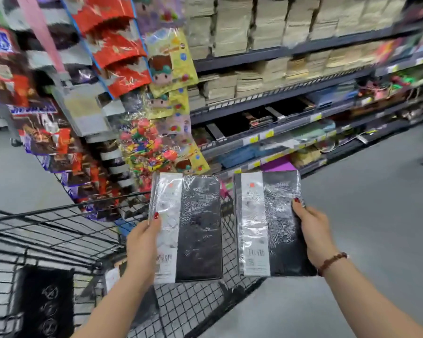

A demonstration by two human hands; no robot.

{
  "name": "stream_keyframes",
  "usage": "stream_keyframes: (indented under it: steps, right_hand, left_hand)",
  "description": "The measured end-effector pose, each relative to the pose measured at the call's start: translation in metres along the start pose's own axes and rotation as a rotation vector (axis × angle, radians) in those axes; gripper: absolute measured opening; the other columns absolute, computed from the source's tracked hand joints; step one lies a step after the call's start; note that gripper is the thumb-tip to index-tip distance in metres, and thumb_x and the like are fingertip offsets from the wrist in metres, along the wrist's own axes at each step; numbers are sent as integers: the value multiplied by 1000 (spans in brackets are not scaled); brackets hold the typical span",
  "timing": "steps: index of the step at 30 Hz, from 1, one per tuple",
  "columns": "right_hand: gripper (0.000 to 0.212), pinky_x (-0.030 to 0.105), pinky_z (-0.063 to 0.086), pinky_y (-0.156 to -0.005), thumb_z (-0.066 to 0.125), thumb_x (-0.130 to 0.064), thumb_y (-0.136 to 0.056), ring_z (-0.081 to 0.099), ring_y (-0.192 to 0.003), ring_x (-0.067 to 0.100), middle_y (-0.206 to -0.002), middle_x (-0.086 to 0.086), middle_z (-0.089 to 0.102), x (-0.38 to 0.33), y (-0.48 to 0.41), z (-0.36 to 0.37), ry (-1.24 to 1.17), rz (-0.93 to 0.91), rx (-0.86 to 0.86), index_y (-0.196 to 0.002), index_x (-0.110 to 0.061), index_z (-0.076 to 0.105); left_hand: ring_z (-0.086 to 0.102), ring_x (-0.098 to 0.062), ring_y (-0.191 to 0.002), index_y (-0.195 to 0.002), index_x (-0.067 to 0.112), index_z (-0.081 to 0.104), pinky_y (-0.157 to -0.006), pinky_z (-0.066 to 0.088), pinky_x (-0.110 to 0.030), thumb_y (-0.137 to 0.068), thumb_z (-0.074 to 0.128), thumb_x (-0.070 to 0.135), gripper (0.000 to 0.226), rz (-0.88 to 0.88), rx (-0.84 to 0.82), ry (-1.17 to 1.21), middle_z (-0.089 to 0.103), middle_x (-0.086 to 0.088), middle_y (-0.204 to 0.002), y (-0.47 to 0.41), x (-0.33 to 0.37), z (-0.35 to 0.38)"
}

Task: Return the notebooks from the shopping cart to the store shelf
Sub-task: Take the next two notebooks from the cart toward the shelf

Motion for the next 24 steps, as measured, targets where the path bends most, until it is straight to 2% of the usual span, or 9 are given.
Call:
stream_keyframes:
  steps: [3,5,6,9,13,15,18,21,24]
  right_hand:
    - [25,30,49,-62,60,-24,-90,62,-67,25,-72,13,67,-9,-19,-50,-1,-19,-3,-73,-6,65]
    - [26,22,47,-53,60,-23,-90,63,-59,19,-60,4,67,-13,-33,-84,-1,-26,-8,-69,-8,64]
    - [26,18,45,-48,59,-22,-90,62,-53,15,-54,-1,66,-14,-40,-100,1,-20,-12,-69,-7,64]
    - [26,16,44,-42,60,-22,-89,61,-49,16,-49,-3,64,-17,-59,-145,-17,7,-18,-71,-4,65]
    - [36,16,39,-42,60,-21,-90,54,-39,10,-39,-7,56,-22,-80,-184,-39,33,-3,-56,-13,54]
    - [34,24,42,-52,63,-23,-88,57,-48,17,-45,-3,59,-24,-92,-198,-40,42,10,-57,-14,55]
    - [31,28,43,-55,64,-23,-88,57,-55,20,-52,-1,61,-26,-115,-208,-35,59,20,-59,-14,56]
    - [23,31,49,-64,63,-23,-88,63,-66,25,-70,9,68,-29,-141,-207,-45,84,3,-70,-9,63]
    - [22,30,50,-62,62,-23,-89,64,-66,26,-74,13,69,-34,-175,-202,-24,90,-9,-75,-6,65]
  left_hand:
    - [61,-20,-66,-85,16,60,-70,47,-35,-90,55,29,15,-38,-33,42,68,-8,-85,22,-1,59]
    - [61,-4,-43,-88,14,58,-42,48,-20,-94,50,24,13,-64,-58,46,69,4,-62,38,-4,101]
    - [60,-3,-41,-91,14,56,-35,45,-19,-96,49,23,12,-70,-67,47,67,5,-61,46,-7,120]
    - [58,-20,-74,-100,14,53,-65,46,-32,-95,51,29,16,-99,-58,56,58,-3,-90,66,-13,167]
    - [57,-32,-93,-102,9,61,-94,39,-61,-84,60,39,35,-126,-44,42,62,-22,-111,73,-23,204]
    - [58,-38,-101,-105,7,62,-98,35,-63,-80,62,42,43,-133,-54,24,61,-23,-118,72,-21,223]
    - [59,-35,-95,-111,6,60,-90,42,-53,-85,59,40,43,-122,-61,10,63,-21,-114,64,-17,245]
    - [59,-42,-104,-112,8,61,-95,42,-63,-79,63,44,48,-117,-59,16,64,-20,-116,44,-18,264]
    - [59,-45,-105,-104,12,65,-95,42,-61,-72,63,48,49,-133,-42,37,66,-17,-111,16,-26,282]
Point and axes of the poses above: each hand's wrist, its own y-axis away from the middle knuckle, its own z-axis out of the palm, x = y × z, the point moved 4 cm from there along -y, towards the middle knuckle
